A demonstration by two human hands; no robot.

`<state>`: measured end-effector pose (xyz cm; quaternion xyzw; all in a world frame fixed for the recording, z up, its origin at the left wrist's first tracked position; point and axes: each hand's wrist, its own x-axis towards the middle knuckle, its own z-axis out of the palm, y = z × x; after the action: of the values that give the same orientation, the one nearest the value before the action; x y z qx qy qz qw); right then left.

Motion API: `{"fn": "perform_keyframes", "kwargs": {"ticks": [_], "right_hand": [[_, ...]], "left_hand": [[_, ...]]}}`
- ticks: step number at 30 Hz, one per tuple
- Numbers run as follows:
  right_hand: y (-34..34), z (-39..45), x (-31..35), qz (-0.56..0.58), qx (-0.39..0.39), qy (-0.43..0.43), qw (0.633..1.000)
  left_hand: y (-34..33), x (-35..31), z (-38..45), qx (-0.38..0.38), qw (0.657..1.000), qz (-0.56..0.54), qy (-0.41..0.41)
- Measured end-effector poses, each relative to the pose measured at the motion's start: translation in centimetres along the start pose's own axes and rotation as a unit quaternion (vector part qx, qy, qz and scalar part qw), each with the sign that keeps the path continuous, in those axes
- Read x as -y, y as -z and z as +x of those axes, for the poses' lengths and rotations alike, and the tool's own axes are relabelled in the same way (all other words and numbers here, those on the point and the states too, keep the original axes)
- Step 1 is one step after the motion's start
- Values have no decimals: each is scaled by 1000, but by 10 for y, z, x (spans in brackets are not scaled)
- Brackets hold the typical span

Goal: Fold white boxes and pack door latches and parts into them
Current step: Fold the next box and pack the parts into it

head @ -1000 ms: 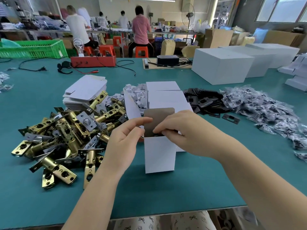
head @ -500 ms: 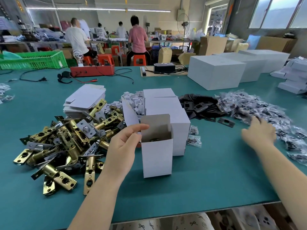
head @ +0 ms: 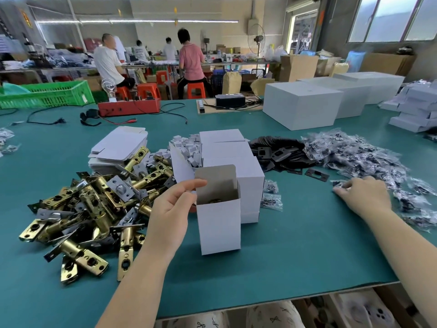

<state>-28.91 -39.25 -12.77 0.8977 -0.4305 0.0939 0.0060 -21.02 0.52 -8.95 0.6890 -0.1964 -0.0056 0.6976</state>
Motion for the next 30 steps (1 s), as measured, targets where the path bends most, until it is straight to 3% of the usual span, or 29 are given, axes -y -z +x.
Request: {"fn": "perform_keyframes", "kwargs": {"ticks": [3,5,8,11,18,22,24,26,28,30], "right_hand": [[1,-10,15,-6,-35,27,999],[3,-20,32,79,-45,97,991],[9,-44,71,210,57,251,943],[5,-62,104,163,107,334,922],[-5,-69,120,157,69,325,930],[8,-76,113,333,-30,243,911],[29,-84,111,491,-80,185,848],[56,-99,115,630,-90,167,753],[82,-120,124,718,-58,199,665],[101,-141,136,758,6,244,605]], "left_hand": [[0,0,-1,2,1000,-3,4],[1,0,-1,4,1000,-4,6],[0,0,-1,2,1000,-9,3],[-1,-1,-2,-2,1000,-11,3],[-1,-2,-4,-1,1000,-20,-6],[0,0,-4,2,1000,-18,-18],[0,-1,-4,1,1000,-18,-16],[0,-1,-4,0,1000,-16,-18],[1,-1,-4,3,1000,-10,-20],[1,-2,-4,9,1000,-3,-19]]}}
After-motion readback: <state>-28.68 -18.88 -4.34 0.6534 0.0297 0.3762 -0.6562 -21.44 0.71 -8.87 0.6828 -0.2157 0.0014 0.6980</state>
